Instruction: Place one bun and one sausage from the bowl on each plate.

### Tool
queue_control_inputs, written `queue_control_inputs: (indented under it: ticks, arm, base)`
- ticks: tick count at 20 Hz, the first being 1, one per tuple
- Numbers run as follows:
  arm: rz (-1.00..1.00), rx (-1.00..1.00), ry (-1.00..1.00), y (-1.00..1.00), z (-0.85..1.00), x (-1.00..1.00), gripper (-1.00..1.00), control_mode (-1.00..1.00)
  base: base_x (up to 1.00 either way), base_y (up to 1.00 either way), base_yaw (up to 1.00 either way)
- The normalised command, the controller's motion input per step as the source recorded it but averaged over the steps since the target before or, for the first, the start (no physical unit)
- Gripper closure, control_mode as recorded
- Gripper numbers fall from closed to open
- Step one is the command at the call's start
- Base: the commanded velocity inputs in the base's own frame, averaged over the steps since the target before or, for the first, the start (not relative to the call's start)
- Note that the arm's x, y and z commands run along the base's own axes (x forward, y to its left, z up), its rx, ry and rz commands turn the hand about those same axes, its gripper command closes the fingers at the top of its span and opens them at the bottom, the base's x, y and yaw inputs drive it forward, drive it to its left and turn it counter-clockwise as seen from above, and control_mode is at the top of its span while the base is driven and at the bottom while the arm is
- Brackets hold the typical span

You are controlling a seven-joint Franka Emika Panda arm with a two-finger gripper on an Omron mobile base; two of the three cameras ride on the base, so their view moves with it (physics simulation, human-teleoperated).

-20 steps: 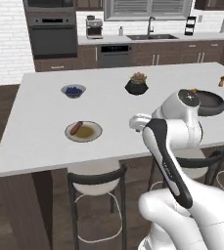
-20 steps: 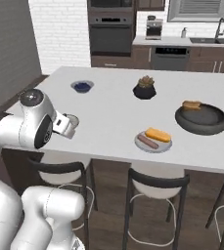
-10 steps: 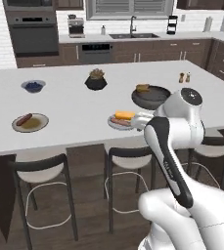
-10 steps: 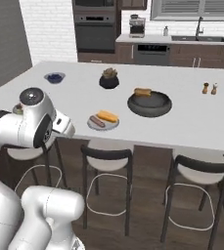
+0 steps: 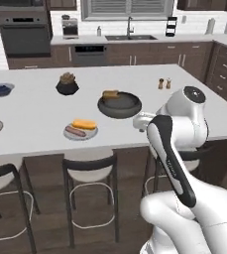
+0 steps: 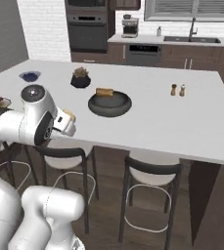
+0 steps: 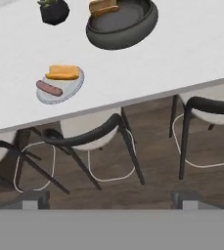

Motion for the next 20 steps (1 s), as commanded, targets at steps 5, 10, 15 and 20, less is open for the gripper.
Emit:
queue_control_inputs:
  ticks: [5, 10, 15, 20]
  arm:
    - [0.00, 0.00, 0.00, 0.00, 0.00, 0.00, -1.00, 1.00]
    - [0.00, 0.00, 0.00, 0.00, 0.00, 0.00, -1.00, 1.00]
    - [-0.24, 0.05, 0.09, 0.46, 0.25, 0.80, -1.00, -1.00]
    - [-0.14, 0.29, 0.27, 0.59, 0.30, 1.00, -1.00, -1.00]
  base:
    - [0.86, -0.68, 0.02]
    - [1.00, 0.26, -0.28]
    - [0.20, 0.12, -0.07]
    - [0.00, 0.00, 0.00]
